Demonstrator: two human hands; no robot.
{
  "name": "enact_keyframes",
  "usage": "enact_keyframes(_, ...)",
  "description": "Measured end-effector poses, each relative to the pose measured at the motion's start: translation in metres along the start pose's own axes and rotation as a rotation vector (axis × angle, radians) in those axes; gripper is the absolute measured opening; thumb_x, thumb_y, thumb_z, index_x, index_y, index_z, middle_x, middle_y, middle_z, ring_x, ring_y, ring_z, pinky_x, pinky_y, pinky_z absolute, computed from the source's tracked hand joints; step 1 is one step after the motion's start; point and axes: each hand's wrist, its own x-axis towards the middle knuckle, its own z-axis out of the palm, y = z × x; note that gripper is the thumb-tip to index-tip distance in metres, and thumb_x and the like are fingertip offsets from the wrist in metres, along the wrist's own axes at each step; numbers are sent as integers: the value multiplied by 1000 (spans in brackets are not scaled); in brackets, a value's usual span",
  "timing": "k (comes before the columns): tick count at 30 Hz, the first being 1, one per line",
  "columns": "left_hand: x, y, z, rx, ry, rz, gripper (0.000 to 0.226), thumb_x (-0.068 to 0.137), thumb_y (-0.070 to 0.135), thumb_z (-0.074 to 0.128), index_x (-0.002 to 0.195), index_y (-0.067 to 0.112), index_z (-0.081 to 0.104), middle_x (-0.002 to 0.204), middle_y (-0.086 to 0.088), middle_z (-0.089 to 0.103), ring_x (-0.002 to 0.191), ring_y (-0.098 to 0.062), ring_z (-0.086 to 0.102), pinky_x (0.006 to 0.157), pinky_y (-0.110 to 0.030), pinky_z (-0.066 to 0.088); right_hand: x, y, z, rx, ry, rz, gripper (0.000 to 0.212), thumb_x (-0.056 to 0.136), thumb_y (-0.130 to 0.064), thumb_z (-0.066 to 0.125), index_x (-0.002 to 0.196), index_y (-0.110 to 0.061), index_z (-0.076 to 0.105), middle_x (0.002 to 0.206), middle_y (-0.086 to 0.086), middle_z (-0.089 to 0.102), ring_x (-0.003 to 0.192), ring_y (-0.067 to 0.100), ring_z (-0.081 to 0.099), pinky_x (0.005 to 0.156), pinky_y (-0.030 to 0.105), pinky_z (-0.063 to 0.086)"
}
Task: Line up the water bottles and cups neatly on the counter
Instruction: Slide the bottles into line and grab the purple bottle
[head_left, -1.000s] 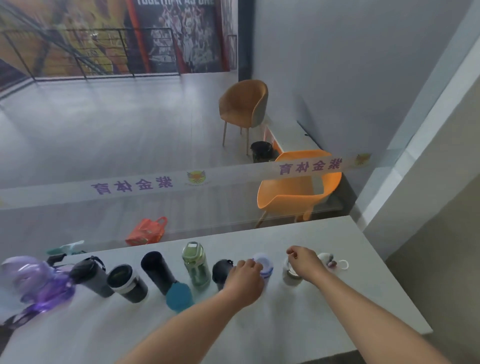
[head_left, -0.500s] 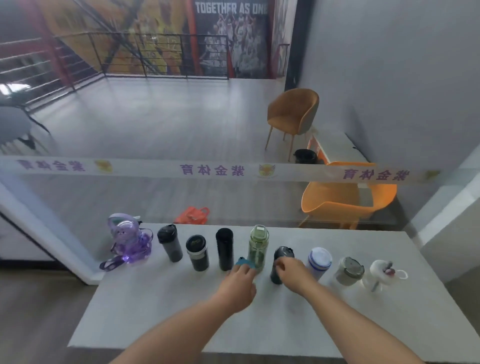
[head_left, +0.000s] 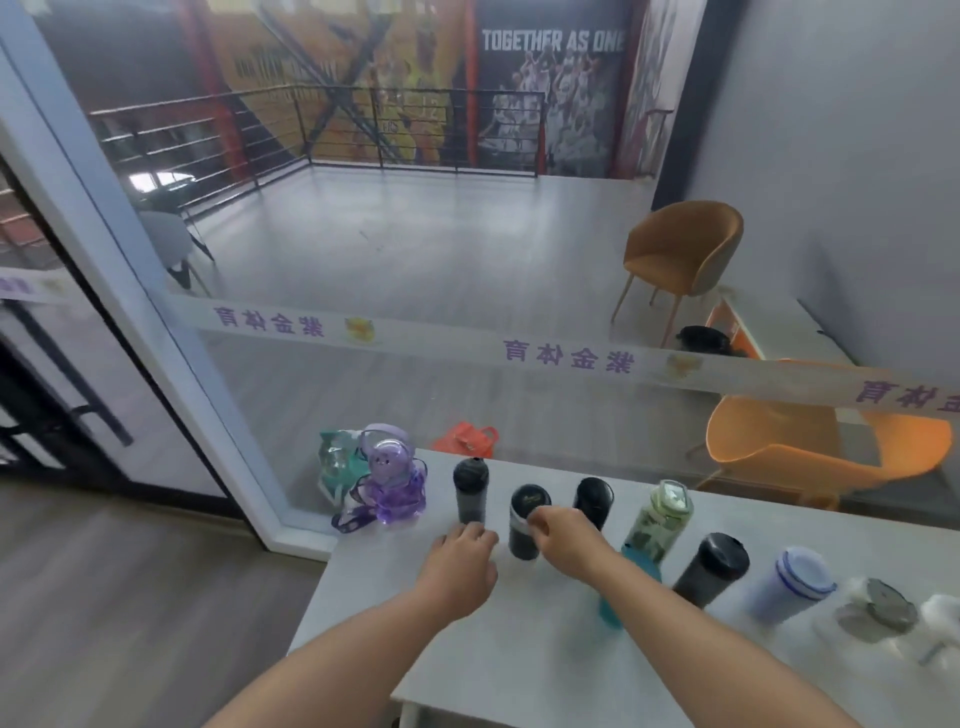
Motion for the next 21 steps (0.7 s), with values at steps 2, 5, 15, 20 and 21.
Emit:
enact_keyframes(2, 10, -43, -5, 13, 4, 64, 40, 93, 33, 42, 131, 19, 47, 135, -5, 49, 124, -29, 43, 102, -43, 40, 32, -32, 12, -14, 24, -6, 24, 98, -25, 52, 111, -20, 71, 114, 4, 70, 106, 26, 65, 90, 30, 49)
enact_keyframes(5, 20, -121, -11, -18, 5, 61, 39, 94, 32, 43, 130, 20, 47, 133, -4, 50, 123, -28, 43, 99, -41, 40, 81, -83, 38, -23, 30, 28, 29, 97, -23, 52, 121, -18, 69, 123, 6, 68, 111, 27, 64, 95, 33, 50)
enact_keyframes(15, 61, -285, -7, -406, 32, -238, 31, 91, 29, 56, 121, 24, 50, 121, -3, 58, 107, -24, 53, 88, -39, 49, 187, -186, 106, 33, -81, 180, 56, 93, -30, 64, 145, -21, 45, 137, 10, 58, 121, 29, 58, 95, 33, 46)
enact_keyframes(20, 92, -289, 14, -887, 41, -504, 61, 84, 31, 73, 135, 18, 41, 125, -9, 59, 109, -26, 60, 91, -44, 53, 239, -183, 120, 189, -15, 249, 75, 89, -27, 71, 152, -16, 31, 144, 12, 53, 129, 33, 53, 96, 31, 43)
enact_keyframes(21, 99, -288, 18, -944, 17, -558, 72, 83, 35, 75, 141, 17, 37, 130, -10, 58, 114, -28, 58, 95, -44, 51, 248, -181, 121, 236, 1, 259, 80, 88, -28, 73, 154, -15, 29, 144, 10, 52, 130, 32, 52, 93, 28, 41)
